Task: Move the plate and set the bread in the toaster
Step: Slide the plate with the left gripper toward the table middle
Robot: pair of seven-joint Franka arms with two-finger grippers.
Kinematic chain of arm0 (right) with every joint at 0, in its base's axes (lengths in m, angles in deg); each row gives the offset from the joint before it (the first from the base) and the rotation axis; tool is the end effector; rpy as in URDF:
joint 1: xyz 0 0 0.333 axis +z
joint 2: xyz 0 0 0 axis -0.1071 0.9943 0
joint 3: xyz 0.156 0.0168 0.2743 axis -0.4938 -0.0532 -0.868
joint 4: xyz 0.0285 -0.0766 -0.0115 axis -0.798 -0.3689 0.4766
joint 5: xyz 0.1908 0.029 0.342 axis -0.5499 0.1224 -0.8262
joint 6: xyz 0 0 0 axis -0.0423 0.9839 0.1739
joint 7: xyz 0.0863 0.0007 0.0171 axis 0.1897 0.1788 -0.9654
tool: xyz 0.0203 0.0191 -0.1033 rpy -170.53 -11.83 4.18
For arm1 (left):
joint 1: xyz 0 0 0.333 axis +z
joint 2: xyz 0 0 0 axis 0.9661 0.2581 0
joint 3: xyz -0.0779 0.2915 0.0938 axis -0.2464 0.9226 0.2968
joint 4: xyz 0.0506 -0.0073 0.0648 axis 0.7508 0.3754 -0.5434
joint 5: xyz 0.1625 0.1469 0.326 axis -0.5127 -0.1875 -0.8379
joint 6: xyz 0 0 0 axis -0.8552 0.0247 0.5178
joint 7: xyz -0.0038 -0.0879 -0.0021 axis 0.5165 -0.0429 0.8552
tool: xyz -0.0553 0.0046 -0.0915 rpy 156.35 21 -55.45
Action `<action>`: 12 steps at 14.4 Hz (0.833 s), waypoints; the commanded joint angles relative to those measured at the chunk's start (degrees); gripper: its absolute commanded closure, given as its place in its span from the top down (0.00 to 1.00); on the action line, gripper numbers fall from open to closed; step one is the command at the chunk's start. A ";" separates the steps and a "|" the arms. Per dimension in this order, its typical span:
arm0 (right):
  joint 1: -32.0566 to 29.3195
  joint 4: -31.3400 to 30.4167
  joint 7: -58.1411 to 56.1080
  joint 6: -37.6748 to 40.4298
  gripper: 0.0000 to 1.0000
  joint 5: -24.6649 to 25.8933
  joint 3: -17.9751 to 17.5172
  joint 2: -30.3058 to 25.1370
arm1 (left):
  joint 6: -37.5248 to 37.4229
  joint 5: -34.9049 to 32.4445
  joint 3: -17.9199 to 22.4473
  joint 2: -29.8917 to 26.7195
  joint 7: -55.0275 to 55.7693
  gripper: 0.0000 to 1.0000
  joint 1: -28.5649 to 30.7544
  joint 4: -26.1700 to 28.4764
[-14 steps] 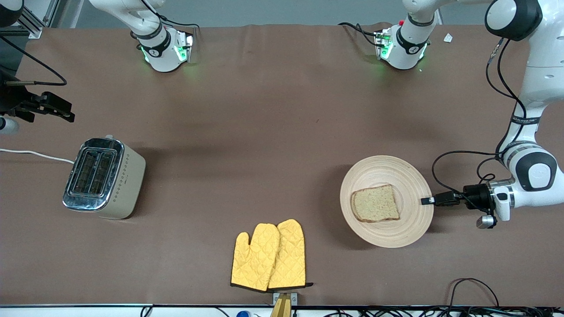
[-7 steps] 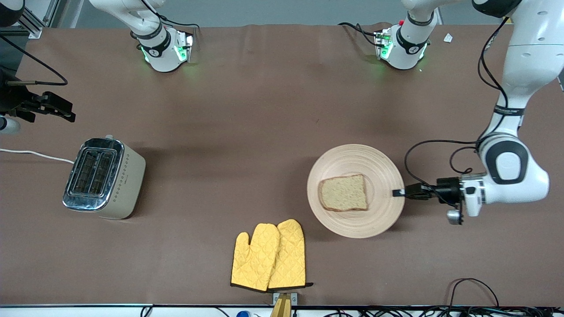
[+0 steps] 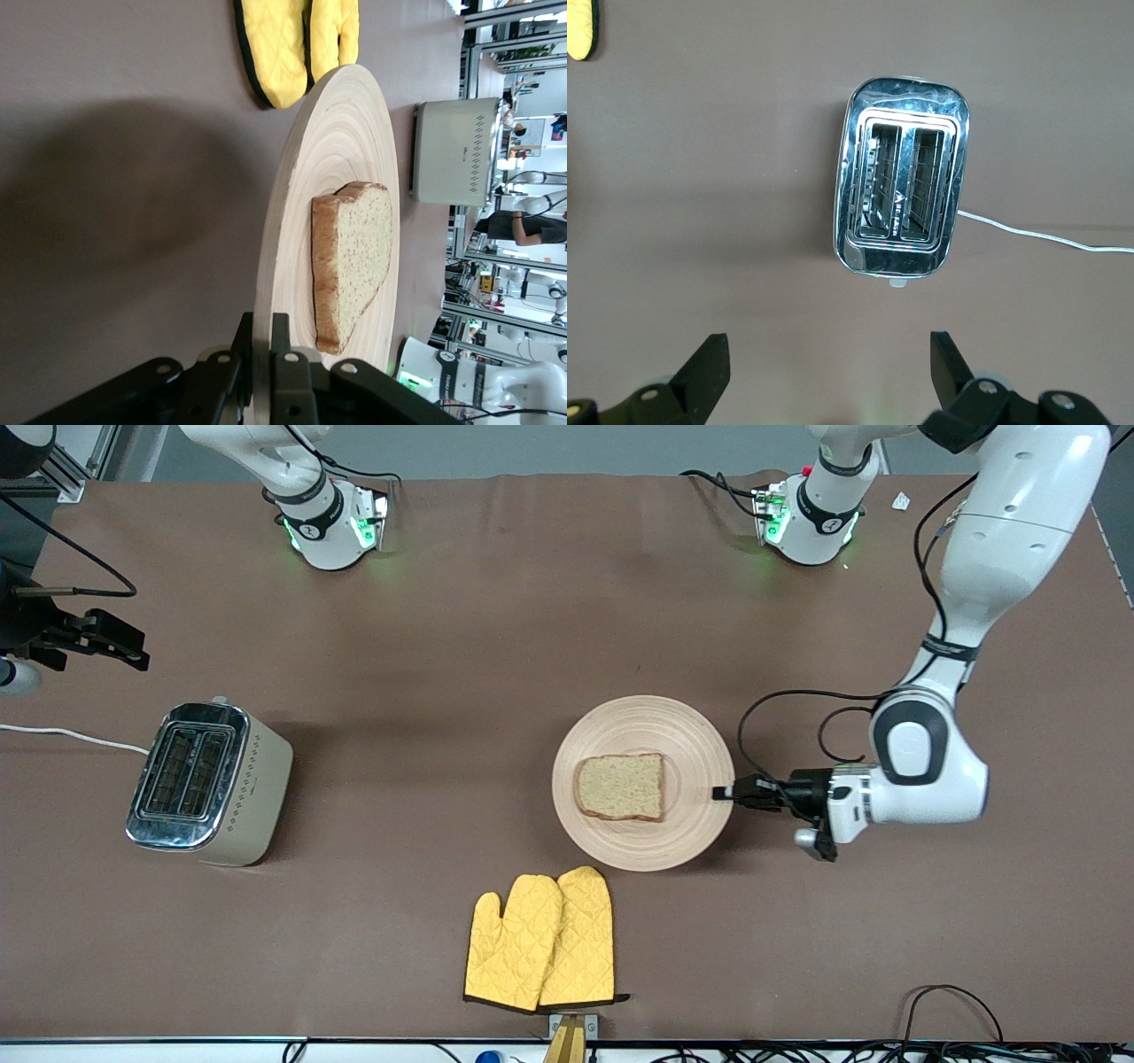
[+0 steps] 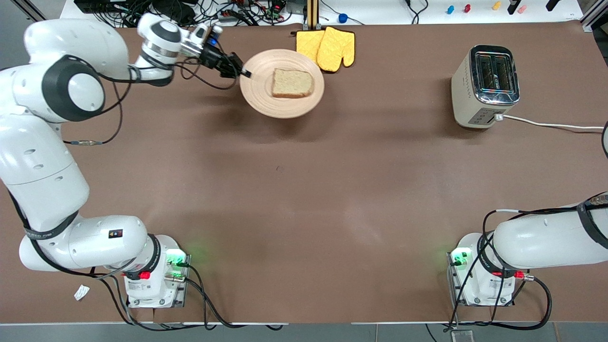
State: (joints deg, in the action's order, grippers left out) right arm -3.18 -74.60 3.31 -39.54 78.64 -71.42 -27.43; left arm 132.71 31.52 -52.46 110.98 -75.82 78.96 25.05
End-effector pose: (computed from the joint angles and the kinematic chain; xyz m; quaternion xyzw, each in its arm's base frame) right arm 0.5563 0.0016 0.6300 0.9990 0.0079 -0.0341 0.0261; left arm 0.6367 -0.1787 0.2232 0.8770 -0.0726 -0.0448 0.4728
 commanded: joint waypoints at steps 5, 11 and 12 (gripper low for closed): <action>-0.06 0.01 -0.32 0.91 1.00 0.70 0.58 -0.59 | 9.31 9.44 -0.33 3.15 -0.86 0.00 -10.76 0.29; -0.06 0.36 -0.66 1.00 1.00 1.92 0.40 -0.68 | 9.49 14.44 -0.33 7.20 -9.55 0.02 -11.56 0.73; -0.32 0.54 -1.45 1.00 1.00 2.97 0.49 -0.59 | 9.49 15.84 -0.33 7.90 -10.70 0.03 -11.65 0.82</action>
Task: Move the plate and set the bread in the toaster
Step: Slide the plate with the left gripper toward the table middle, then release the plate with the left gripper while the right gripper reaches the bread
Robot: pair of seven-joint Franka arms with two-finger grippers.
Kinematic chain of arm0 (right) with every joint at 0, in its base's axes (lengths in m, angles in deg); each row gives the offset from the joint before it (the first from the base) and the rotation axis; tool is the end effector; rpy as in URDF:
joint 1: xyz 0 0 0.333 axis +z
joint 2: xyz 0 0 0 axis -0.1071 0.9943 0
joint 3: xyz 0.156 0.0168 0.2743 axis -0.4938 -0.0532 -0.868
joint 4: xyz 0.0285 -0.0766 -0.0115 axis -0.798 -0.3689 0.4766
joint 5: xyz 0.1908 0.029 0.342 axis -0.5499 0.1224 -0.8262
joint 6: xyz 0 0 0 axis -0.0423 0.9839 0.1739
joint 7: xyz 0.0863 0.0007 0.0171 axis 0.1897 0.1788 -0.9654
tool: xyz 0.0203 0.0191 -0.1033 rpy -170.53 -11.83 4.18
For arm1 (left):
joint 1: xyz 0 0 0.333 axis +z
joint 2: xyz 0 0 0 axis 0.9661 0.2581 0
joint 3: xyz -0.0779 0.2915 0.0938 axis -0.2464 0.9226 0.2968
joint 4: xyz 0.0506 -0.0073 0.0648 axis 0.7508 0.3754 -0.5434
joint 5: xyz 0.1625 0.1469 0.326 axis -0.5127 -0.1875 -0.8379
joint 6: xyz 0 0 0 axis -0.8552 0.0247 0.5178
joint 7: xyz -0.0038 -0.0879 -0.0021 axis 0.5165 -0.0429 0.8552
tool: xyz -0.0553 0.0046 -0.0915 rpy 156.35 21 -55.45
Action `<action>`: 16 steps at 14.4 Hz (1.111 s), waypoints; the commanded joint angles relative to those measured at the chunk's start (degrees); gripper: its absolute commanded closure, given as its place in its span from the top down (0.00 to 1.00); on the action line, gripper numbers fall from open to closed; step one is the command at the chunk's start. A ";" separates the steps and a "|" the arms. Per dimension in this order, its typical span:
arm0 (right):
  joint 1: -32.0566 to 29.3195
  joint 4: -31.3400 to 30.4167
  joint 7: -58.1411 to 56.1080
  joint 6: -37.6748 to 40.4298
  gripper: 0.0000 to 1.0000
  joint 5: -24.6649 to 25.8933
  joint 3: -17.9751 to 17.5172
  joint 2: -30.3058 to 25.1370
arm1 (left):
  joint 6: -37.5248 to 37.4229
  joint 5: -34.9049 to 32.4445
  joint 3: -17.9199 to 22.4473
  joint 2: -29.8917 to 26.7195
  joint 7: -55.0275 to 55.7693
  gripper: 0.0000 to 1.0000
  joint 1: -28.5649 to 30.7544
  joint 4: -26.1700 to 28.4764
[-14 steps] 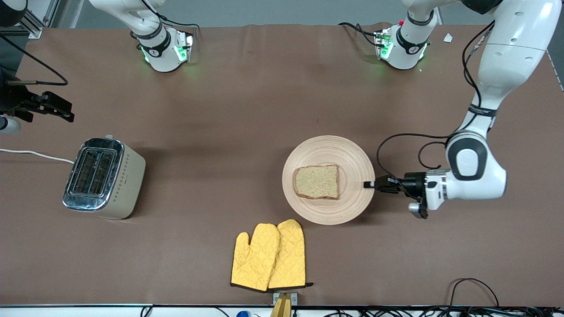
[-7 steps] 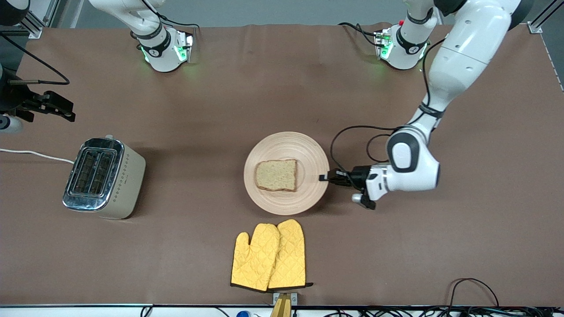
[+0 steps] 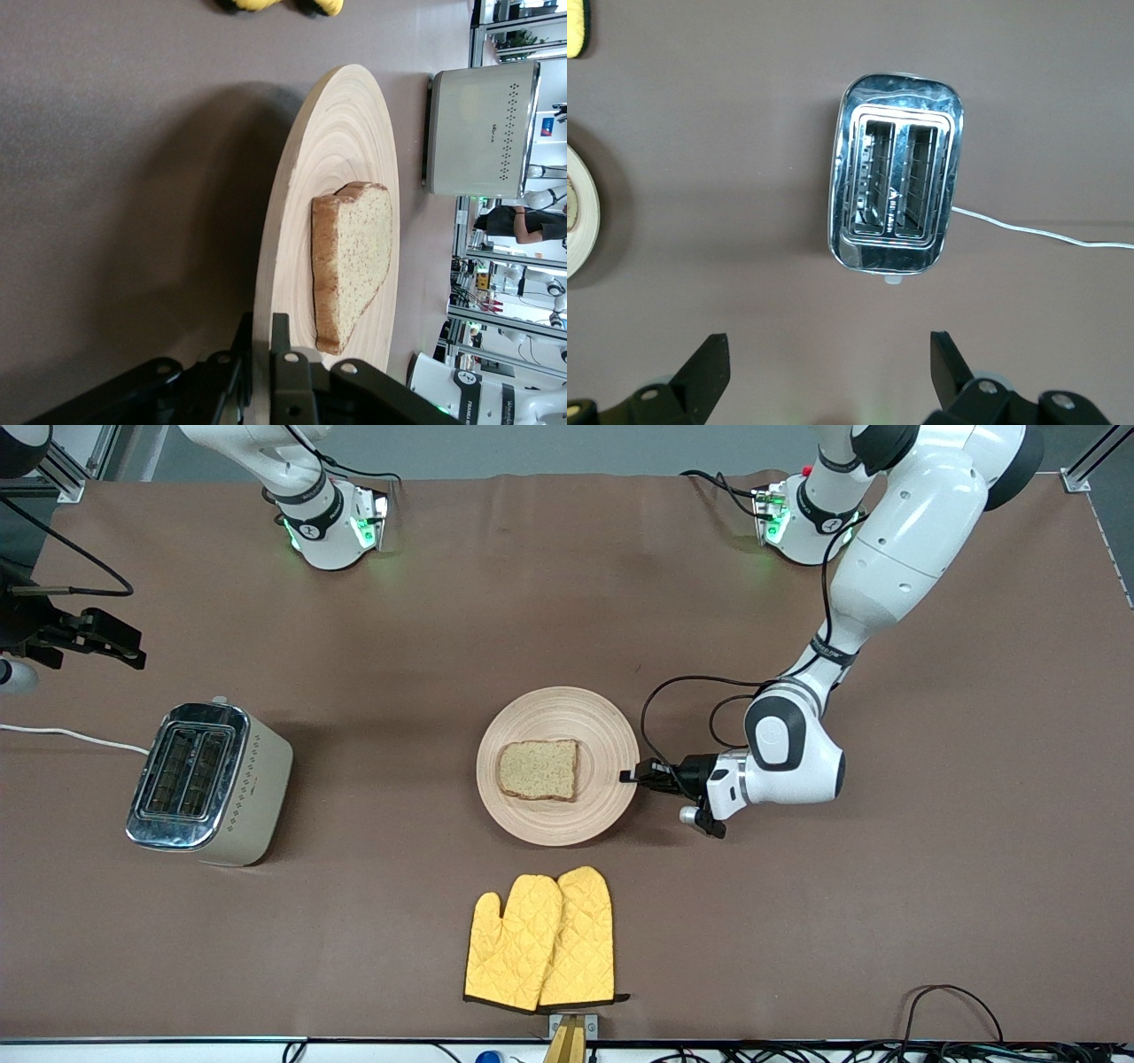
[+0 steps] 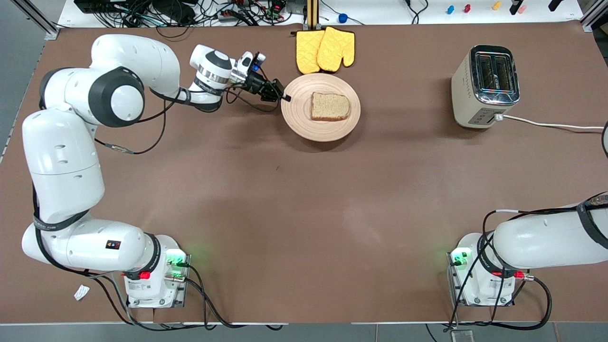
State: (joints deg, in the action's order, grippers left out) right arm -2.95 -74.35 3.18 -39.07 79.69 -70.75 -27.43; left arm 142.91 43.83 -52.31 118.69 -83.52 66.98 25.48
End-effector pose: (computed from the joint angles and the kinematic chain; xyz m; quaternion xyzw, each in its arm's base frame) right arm 0.5555 -0.0047 0.6315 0.9987 0.0043 -0.0361 0.0353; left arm 0.5871 -0.2923 0.1395 0.8667 -0.0736 -0.0468 0.4911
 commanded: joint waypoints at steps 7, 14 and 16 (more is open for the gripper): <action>0.76 0.03 -3.09 0.10 1.00 0.88 -0.53 -0.42 | -0.70 9.78 -0.48 3.01 -8.12 0.43 -0.81 0.31; 4.60 -9.35 5.60 -11.66 1.00 -12.65 -0.71 5.47 | -0.79 8.82 0.05 -0.86 -1.88 1.00 5.23 -0.66; 10.40 -13.93 8.06 -19.11 1.00 -12.83 -0.62 6.35 | -0.97 7.85 0.05 -1.57 -1.35 1.00 7.87 -1.97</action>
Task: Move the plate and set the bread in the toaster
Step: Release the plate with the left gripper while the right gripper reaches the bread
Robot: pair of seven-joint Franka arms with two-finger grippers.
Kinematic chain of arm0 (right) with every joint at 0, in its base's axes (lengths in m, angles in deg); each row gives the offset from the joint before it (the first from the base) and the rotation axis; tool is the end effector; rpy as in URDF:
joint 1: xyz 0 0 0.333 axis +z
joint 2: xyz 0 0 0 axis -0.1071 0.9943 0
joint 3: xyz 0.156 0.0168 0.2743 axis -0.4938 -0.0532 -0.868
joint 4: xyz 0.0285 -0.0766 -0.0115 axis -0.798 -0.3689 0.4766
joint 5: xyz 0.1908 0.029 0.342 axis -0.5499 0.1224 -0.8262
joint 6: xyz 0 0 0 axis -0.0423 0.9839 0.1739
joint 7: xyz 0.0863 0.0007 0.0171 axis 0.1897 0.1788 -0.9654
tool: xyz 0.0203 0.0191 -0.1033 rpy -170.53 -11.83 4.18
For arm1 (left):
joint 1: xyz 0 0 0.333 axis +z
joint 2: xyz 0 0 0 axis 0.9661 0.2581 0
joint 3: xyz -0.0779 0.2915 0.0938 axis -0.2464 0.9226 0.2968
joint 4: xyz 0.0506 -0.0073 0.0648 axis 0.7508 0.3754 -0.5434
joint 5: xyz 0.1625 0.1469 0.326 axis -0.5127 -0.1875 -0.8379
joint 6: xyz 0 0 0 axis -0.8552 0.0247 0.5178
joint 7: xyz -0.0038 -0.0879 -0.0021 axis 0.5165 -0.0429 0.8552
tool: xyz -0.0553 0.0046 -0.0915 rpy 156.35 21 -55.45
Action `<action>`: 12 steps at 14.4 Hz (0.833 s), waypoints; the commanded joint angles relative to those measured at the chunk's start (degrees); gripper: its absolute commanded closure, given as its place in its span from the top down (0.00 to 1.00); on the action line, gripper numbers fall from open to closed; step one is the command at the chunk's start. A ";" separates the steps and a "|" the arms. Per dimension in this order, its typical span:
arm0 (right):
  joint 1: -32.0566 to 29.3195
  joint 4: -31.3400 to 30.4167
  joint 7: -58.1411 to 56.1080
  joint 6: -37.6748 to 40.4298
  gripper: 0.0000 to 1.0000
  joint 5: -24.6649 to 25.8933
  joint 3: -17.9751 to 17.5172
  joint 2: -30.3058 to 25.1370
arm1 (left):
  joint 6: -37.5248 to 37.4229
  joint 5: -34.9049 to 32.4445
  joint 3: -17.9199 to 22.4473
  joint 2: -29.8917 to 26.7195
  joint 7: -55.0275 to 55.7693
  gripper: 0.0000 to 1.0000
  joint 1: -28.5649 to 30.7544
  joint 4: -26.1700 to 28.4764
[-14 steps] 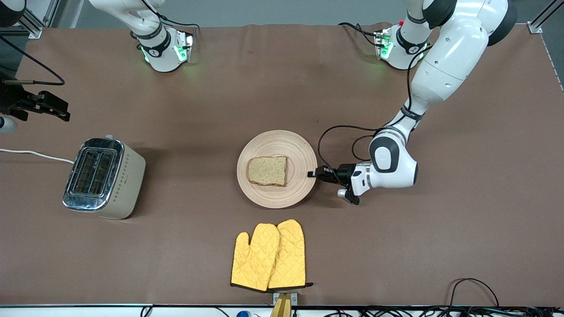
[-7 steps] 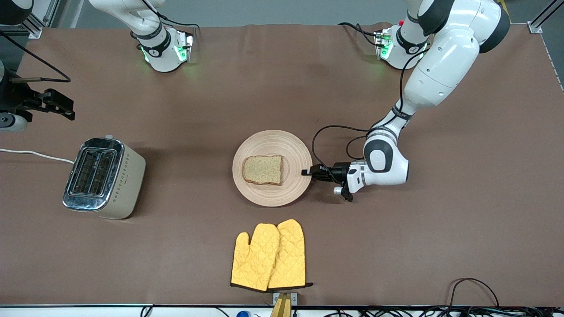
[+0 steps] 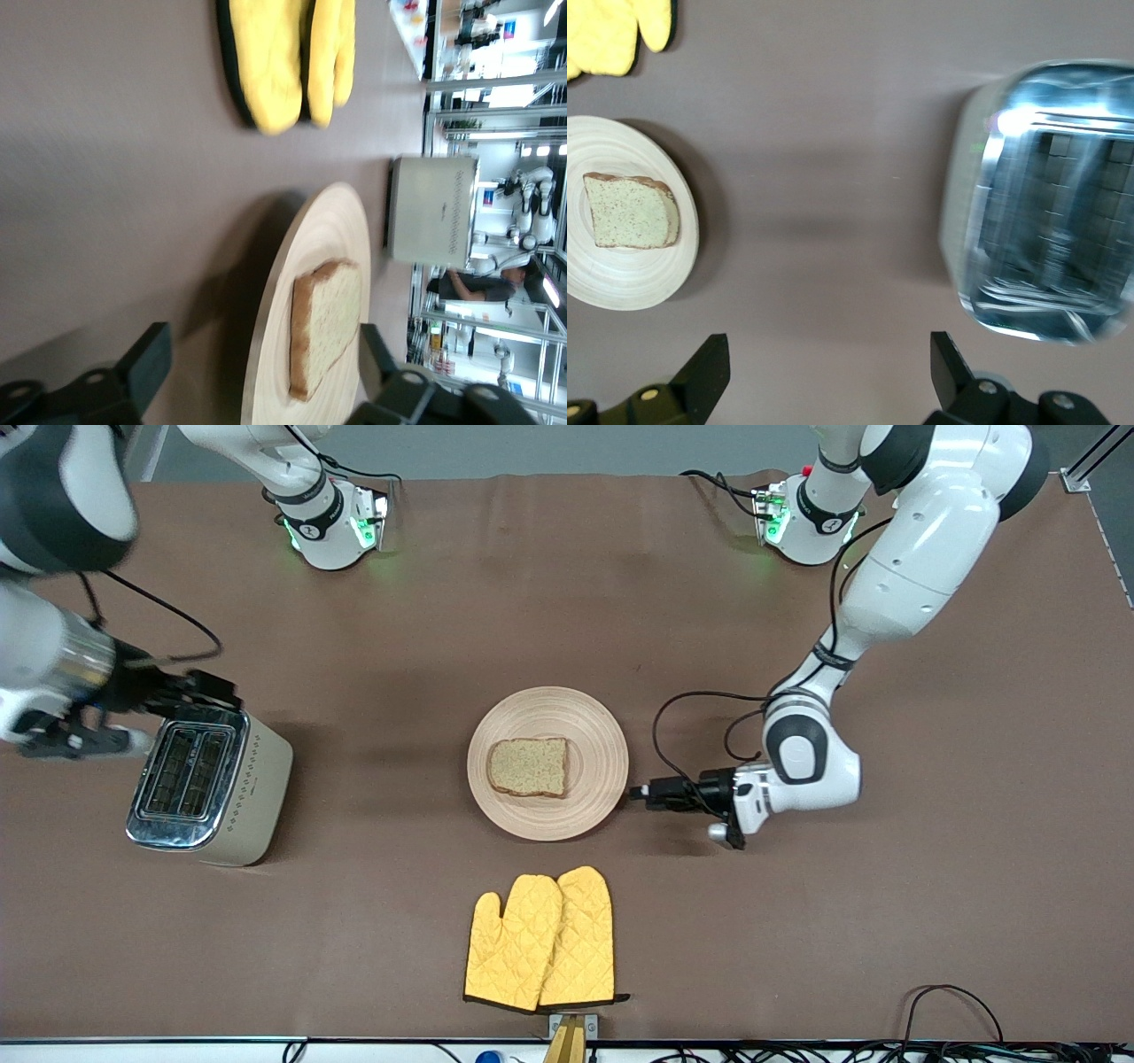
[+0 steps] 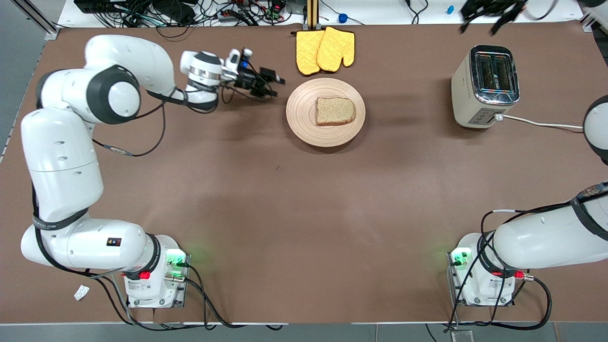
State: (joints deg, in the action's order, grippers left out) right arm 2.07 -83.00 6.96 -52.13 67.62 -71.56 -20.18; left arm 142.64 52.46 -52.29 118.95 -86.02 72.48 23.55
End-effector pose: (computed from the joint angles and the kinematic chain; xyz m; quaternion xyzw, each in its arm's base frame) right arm 0.5961 0.0788 0.5058 -0.9959 -0.0126 0.0658 0.0615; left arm 0.6265 -0.2369 0.1516 0.8455 0.0068 0.0095 0.5339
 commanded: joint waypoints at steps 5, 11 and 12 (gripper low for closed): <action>15.77 -5.91 20.36 -17.15 1.00 -1.81 0.18 6.74 | -9.37 -15.95 -0.24 -5.16 15.20 1.00 10.63 -4.61; 21.93 -2.50 24.50 -28.50 1.00 -1.46 0.27 17.89 | -22.57 -37.04 0.11 -11.05 26.64 1.00 19.86 -10.06; 22.28 -1.62 26.25 -28.77 0.99 -1.37 0.27 19.40 | -26.15 -40.91 0.11 -11.93 29.44 1.00 20.75 -12.51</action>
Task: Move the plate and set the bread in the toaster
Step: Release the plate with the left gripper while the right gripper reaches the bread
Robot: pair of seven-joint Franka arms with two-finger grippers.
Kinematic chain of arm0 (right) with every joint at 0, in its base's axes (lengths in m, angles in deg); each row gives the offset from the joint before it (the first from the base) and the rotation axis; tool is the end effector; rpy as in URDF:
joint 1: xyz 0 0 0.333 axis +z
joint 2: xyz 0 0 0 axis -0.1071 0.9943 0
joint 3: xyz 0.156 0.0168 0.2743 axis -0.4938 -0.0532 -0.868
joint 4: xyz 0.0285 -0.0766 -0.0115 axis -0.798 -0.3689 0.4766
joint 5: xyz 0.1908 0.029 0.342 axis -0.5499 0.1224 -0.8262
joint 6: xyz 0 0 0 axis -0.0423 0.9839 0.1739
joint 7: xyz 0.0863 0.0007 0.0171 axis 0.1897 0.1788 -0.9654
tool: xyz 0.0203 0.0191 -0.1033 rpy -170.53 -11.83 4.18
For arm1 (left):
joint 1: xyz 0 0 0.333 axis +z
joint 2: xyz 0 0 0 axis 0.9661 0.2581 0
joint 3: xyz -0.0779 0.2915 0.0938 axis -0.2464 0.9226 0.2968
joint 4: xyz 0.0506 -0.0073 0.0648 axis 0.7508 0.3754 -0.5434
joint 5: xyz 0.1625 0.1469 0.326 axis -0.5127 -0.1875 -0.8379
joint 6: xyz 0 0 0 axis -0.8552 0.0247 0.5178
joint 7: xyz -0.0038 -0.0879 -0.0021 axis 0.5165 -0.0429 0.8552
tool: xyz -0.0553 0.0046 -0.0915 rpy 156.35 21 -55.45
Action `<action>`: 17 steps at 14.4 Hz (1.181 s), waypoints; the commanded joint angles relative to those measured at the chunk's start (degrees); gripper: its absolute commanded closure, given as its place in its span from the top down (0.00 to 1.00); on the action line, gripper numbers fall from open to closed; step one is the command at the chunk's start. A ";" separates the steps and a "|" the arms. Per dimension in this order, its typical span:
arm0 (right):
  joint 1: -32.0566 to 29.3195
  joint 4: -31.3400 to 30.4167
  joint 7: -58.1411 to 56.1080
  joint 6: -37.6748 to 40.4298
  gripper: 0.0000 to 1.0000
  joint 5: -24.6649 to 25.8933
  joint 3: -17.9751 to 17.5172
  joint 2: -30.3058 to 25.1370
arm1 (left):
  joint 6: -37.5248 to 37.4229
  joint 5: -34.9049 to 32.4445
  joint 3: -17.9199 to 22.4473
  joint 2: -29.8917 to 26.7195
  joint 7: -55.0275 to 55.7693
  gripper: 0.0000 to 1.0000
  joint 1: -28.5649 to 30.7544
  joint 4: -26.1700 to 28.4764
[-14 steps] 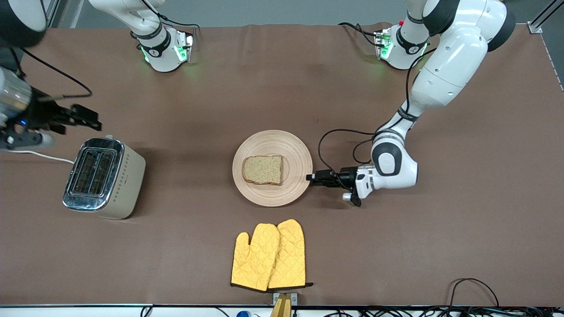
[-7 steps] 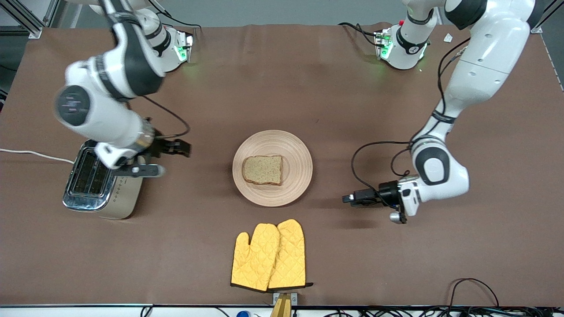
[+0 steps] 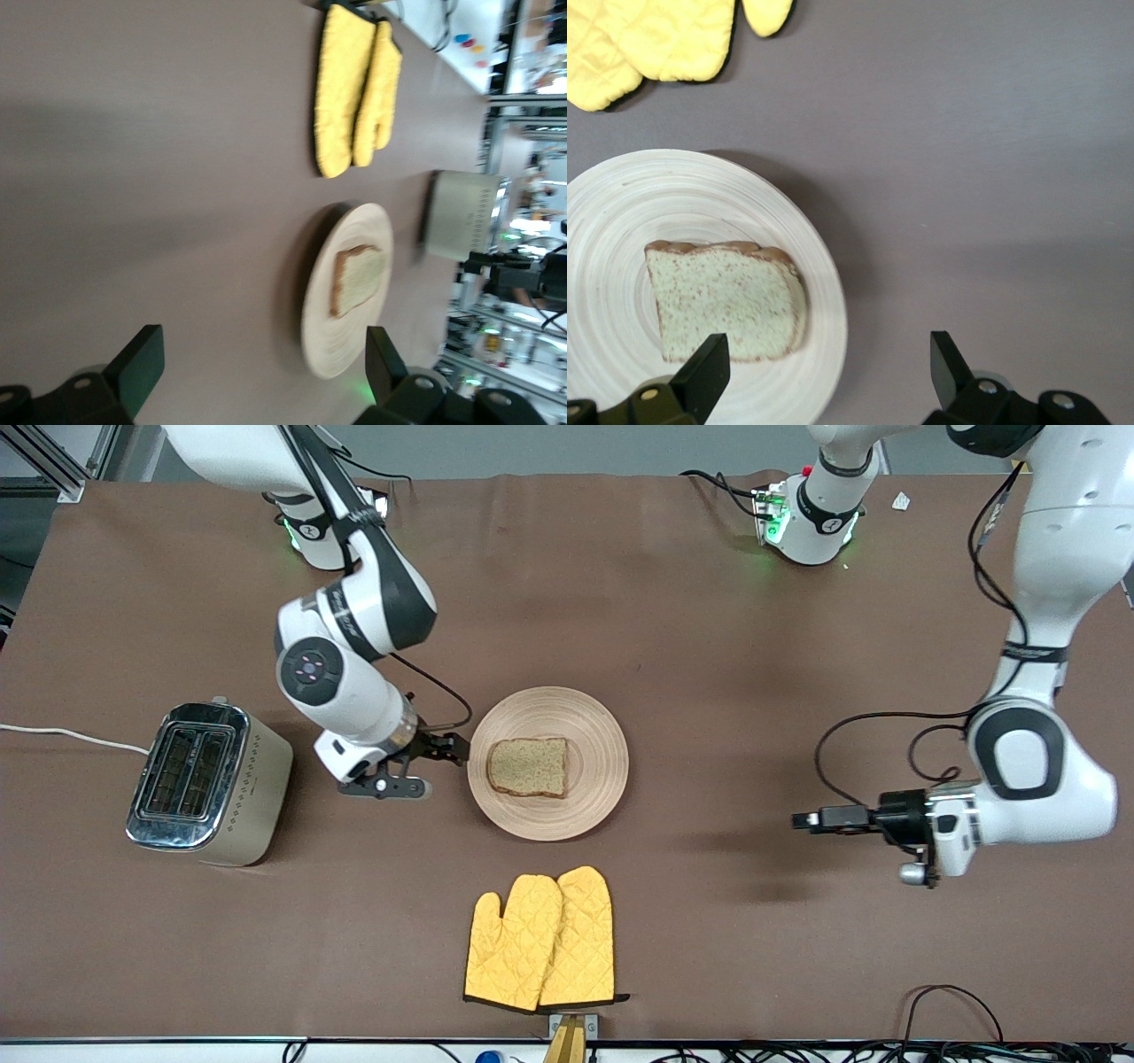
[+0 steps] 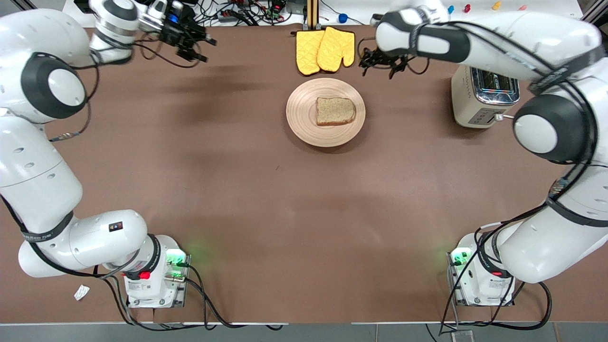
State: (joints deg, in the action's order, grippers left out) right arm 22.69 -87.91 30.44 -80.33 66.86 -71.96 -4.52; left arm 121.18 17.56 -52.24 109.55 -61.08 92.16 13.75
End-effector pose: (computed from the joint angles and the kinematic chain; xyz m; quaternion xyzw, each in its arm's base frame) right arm 0.5868 0.3093 0.3317 -0.9976 0.0388 0.0208 0.0541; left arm 0.6909 -0.0198 0.3083 0.9058 0.0041 -0.0458 0.4212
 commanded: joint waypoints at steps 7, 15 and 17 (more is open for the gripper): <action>4.83 6.12 9.46 -0.65 0.71 2.20 0.85 9.37 | -11.14 -21.84 -0.02 -9.90 15.05 1.00 4.59 -5.45; 7.03 5.86 12.54 -0.48 0.63 2.56 1.02 11.05 | -19.65 -38.82 -0.37 -24.23 22.80 1.00 -1.90 -4.84; 7.03 5.68 12.54 -0.39 0.62 2.82 1.02 11.05 | -21.07 -39.97 1.20 -27.83 22.80 1.00 -3.48 -4.49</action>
State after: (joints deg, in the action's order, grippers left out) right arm 29.08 -82.66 41.48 -81.23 68.49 -71.64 6.37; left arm 101.44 -20.63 -53.33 86.11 -38.22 90.16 7.49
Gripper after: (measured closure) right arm 0.370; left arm 0.000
